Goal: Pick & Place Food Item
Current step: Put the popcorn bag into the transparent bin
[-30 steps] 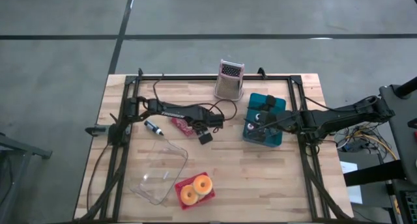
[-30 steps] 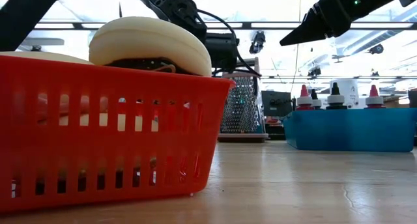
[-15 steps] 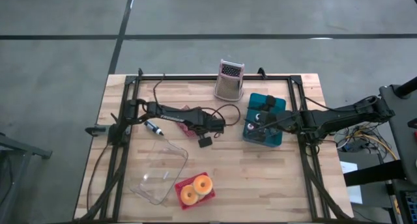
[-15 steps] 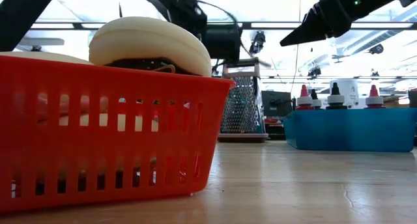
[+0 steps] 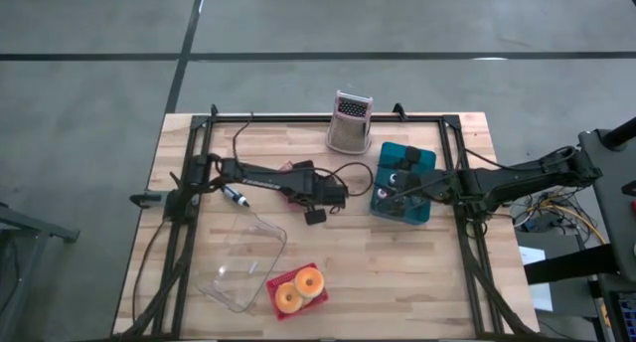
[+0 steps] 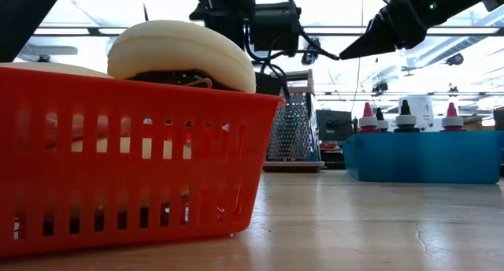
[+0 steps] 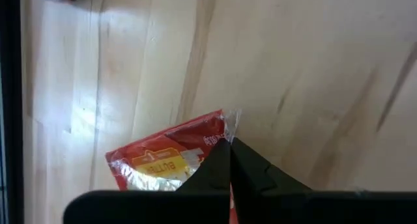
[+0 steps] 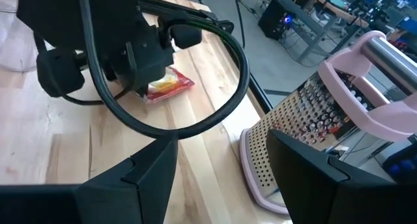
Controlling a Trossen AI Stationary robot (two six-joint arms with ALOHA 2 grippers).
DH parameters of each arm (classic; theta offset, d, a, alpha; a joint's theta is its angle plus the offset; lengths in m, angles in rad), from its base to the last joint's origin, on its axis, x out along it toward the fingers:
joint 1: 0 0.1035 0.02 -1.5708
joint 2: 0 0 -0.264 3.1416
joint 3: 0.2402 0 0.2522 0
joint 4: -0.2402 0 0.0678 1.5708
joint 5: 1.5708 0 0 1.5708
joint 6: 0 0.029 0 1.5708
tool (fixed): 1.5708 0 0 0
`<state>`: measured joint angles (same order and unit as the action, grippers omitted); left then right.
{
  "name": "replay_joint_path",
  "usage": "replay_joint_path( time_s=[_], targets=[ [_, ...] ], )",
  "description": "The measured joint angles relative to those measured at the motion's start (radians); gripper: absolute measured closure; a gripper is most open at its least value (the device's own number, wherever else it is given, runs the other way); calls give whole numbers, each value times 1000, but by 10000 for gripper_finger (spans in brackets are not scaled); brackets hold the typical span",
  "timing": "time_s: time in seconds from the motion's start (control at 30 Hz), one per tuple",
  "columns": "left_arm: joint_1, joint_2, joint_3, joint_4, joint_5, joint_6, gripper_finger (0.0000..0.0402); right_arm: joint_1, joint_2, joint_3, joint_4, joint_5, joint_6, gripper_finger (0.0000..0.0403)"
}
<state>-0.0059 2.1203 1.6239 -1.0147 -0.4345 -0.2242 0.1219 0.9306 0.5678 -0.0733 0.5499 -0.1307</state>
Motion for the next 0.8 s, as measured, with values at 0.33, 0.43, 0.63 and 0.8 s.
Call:
replay_joint_path(
  time_s=[0.33,0.43,0.63,0.8],
  targets=[
    [-29,-117,-1,-53,-63,-10,401,0,0,0,1,0,0,172],
    [-33,-166,-2,-77,-93,-26,401,0,0,0,1,0,0,172],
    [-32,-250,-8,-96,-144,-30,401,0,0,0,3,0,10,172],
    [-30,-289,-8,-103,-182,-14,401,0,0,0,2,-1,23,172]
  ],
)
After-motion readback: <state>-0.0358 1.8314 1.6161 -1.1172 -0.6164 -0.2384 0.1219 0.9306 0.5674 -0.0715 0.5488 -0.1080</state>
